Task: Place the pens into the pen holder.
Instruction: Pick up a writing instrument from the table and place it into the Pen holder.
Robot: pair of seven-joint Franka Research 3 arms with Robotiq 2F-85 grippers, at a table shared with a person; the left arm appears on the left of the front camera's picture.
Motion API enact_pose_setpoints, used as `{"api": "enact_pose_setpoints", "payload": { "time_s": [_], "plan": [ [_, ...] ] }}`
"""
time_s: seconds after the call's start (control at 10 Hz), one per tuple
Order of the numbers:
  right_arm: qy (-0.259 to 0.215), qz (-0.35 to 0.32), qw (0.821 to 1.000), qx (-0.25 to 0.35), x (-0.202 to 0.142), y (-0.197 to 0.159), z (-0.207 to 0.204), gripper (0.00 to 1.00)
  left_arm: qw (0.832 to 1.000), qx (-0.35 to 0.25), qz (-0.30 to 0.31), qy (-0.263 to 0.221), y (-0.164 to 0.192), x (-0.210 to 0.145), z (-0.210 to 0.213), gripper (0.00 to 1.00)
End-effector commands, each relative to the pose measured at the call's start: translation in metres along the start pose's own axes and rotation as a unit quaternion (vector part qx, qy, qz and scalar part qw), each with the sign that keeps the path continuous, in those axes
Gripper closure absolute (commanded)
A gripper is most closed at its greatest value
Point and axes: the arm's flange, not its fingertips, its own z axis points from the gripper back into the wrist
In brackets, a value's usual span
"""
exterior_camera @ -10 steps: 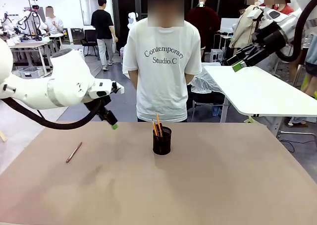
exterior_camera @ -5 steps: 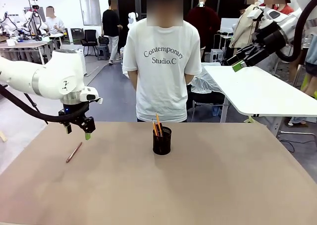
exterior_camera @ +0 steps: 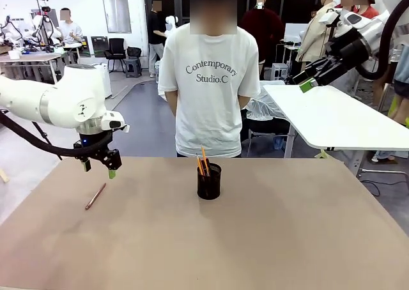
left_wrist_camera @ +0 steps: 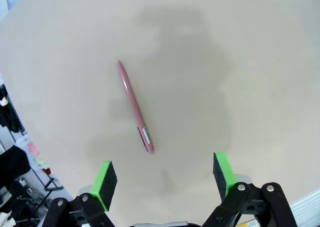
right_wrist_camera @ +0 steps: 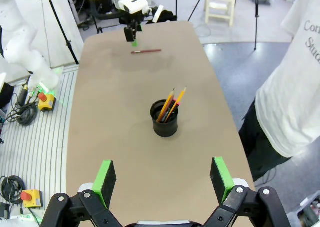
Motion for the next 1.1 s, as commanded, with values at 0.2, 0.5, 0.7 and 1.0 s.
{"api": "enact_pose_setpoints", "payload": {
  "time_s": [0.2,0.5,0.7,1.0],
  "plan": [
    [0.000,0.002,1.000,0.001,0.001,0.000,0.001,0.00,1.000,-0.001,0.001,0.007,0.000,-0.002,0.001,0.00],
    [0.000,0.002,1.000,0.001,0.001,0.000,0.001,0.00,0.999,-0.012,-0.033,0.009,0.013,0.012,-0.015,0.00],
    [0.000,0.002,1.000,0.001,0.001,0.000,0.001,0.00,1.000,-0.011,-0.019,0.014,0.022,0.017,-0.031,0.00],
    [0.000,0.002,1.000,0.001,0.001,0.000,0.001,0.00,0.999,-0.034,-0.008,0.027,0.041,0.027,-0.052,0.00]
  ]
}}
